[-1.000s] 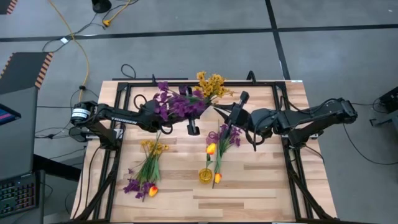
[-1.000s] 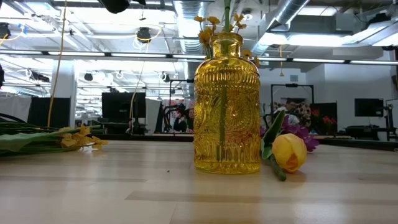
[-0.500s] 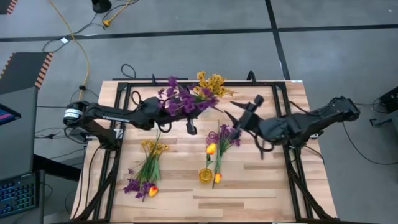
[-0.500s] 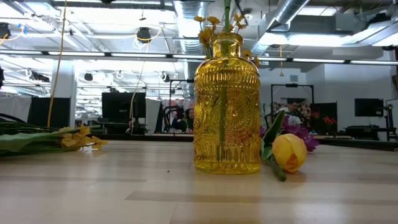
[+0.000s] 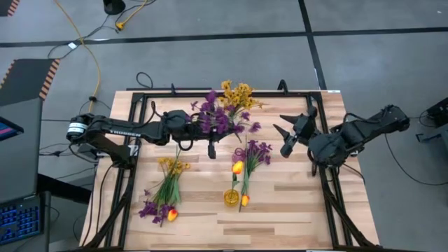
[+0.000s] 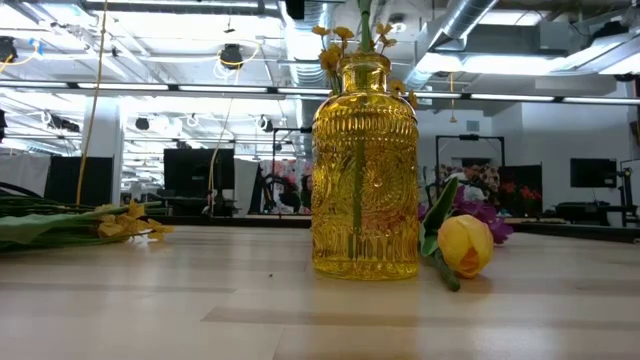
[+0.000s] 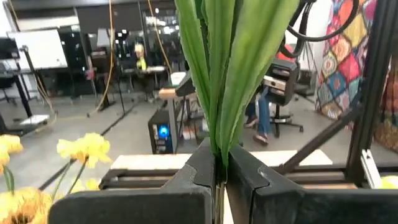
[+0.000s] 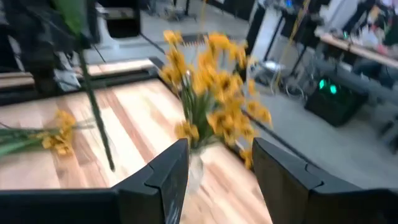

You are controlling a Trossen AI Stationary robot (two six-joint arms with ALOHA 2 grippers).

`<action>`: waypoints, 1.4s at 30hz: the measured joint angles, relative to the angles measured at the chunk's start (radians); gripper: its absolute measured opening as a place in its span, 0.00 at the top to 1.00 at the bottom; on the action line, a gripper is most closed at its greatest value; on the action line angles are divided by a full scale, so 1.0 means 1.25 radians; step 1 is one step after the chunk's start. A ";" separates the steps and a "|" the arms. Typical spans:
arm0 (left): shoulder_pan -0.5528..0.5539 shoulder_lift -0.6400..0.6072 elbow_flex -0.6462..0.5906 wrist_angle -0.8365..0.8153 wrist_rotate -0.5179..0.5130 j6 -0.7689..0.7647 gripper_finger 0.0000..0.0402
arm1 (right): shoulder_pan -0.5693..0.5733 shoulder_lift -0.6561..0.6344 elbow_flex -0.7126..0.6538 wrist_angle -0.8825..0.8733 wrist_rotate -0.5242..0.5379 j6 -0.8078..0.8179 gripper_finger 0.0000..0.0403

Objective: Sort flowers into vase by color
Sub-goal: Put the middle violet flowers into the violet vase

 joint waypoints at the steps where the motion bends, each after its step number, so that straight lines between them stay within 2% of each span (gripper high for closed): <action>1: 0.000 0.000 0.000 -0.012 0.000 0.000 0.99 | 0.000 0.005 0.000 -0.028 0.000 0.032 0.50; 7: 0.000 0.002 -0.008 -0.044 0.000 0.000 0.99 | 0.000 0.057 0.000 -0.110 0.000 0.135 0.50; 17: 0.000 0.003 -0.091 0.050 0.000 -0.039 0.99 | -0.002 0.137 0.000 -0.104 0.000 0.138 0.50; 26: -0.001 0.003 -0.128 0.095 -0.006 -0.064 0.99 | -0.008 0.150 -0.001 -0.088 0.001 0.140 0.50; 36: -0.018 0.118 -0.128 0.233 -0.015 -0.066 0.99 | -0.013 0.155 -0.001 -0.082 0.000 0.140 0.50; 42: -0.012 0.134 -0.128 0.230 -0.024 -0.066 0.99 | -0.011 0.155 -0.001 -0.084 -0.001 0.139 0.50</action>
